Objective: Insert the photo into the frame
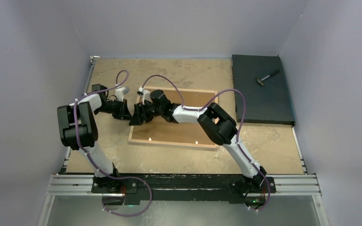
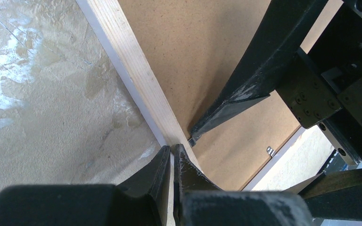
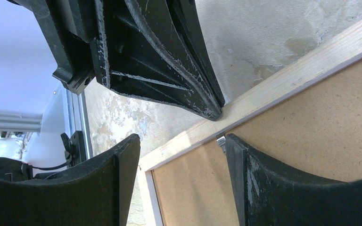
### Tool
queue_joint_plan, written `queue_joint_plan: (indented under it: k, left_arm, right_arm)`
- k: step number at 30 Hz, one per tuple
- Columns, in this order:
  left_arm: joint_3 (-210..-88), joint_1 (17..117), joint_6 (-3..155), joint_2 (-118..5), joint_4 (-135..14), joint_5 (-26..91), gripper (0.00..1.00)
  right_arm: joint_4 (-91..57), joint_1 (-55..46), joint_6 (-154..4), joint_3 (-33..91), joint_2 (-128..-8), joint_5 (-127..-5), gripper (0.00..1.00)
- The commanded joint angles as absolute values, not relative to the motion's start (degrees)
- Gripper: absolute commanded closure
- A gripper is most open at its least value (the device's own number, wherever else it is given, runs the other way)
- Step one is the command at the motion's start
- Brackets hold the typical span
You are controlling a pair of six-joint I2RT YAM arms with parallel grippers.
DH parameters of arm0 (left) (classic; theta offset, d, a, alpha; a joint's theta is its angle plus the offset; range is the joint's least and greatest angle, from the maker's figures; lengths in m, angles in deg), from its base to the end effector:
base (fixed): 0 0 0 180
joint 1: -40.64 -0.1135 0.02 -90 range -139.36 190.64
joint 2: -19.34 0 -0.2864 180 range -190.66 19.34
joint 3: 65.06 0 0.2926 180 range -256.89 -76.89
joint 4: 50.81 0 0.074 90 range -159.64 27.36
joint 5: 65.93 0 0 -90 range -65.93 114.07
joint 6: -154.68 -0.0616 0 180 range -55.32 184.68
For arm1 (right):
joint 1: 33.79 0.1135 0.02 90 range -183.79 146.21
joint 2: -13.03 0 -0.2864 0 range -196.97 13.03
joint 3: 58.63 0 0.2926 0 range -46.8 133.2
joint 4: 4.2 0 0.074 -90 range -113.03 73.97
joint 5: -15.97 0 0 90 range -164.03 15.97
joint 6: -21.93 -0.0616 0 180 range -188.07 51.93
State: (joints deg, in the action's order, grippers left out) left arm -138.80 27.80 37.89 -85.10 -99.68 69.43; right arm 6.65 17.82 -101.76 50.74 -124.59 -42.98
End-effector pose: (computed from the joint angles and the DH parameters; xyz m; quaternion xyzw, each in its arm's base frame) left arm 0.3649 0.0382 0.1261 0.1464 0.9078 -0.3328 0.2091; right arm 0.3541 0.4981 0.1301 -0.2775 0.7424 0.5451 0.2734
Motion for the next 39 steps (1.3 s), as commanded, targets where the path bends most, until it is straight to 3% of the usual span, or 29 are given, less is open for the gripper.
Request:
queue_joint_plan:
  k: [1, 11, 18, 23, 28, 39]
  left_arm:
    - [-138.21, 27.76, 35.33, -86.40, -100.25, 68.45, 0.98]
    - [-141.52, 26.27, 34.97, -85.27, -102.55, 67.66, 0.97]
    - [-141.52, 25.25, 31.30, -83.72, -102.49, 62.78, 0.96]
    - [-138.33, 25.50, 27.51, -81.94, -102.41, 59.94, 0.96]
    - [-134.22, 26.75, 23.60, -79.06, -102.95, 57.72, 0.96]
    - [-127.53, 30.18, 18.16, -70.76, -103.86, 51.17, 0.97]
  right_arm:
    - [5.00, 18.72, -100.96, 52.97, -125.86, -40.74, 0.31]
    - [2.92, 13.94, -100.62, 52.20, -115.99, -49.61, 0.16]
    - [-0.88, 3.90, -105.13, 31.88, -93.78, -66.89, 0.01]
    - [-12.23, -1.88, -106.64, 18.21, -81.39, -79.91, 0.01]
    - [-11.53, -9.38, -107.19, 3.95, -71.81, -82.61, 0.01]
    - [-8.62, -11.73, -107.35, 2.81, -78.94, -78.75, 0.01]
